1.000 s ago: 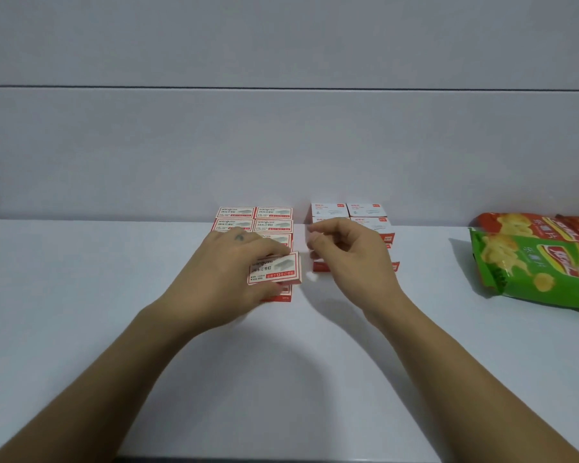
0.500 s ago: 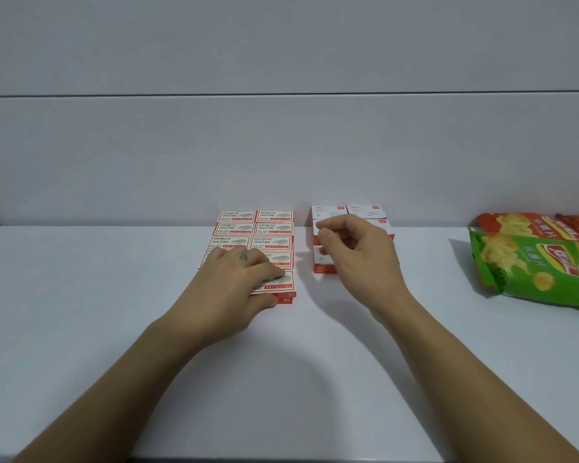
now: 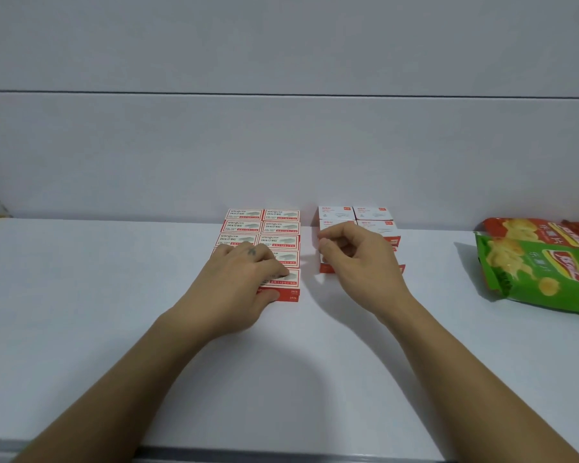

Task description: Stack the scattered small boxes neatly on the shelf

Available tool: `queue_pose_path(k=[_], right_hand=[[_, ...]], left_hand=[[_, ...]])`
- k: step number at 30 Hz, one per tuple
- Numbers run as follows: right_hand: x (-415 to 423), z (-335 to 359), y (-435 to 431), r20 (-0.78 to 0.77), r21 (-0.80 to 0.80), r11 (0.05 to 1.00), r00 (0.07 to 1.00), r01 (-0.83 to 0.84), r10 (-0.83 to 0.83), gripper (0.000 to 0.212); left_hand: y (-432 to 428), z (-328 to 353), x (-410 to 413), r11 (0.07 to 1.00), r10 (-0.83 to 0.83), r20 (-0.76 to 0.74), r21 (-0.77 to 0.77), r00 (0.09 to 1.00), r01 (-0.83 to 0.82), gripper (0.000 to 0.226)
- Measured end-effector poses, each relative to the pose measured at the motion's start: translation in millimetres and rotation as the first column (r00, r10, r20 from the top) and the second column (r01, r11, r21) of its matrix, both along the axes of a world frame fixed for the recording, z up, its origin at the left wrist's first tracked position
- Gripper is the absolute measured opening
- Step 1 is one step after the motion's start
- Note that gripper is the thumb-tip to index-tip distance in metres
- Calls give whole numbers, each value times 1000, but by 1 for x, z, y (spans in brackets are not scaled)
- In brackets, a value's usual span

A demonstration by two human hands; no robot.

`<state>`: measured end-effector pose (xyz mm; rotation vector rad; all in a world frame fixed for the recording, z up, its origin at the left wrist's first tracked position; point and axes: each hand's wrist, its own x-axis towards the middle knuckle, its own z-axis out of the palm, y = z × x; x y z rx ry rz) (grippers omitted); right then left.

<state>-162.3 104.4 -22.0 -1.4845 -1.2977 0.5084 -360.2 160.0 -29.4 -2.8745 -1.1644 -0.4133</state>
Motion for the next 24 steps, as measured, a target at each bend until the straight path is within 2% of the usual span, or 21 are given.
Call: queue_pose_path(k=[8,12,20,24], right_hand=[[-4,-3,-2,179,-22,997,980,-80,82,20],[-4,-8,-1,259,-98,992,960,-84,107,10],[-3,-10,-1,391,-141,988,913,-69,119,27],[0,-5,-2,501,-149,987,855,-63,130,40]], left_hand=[[-1,3,4,999,40,-16,-14,999,-41,35],[-3,6,6,999,40,-31,-2,999,-40,35],[-11,14,4,998,53,-8,18,999,-53,39],[-12,20,-5,997,66,24,38,998,-66,42]])
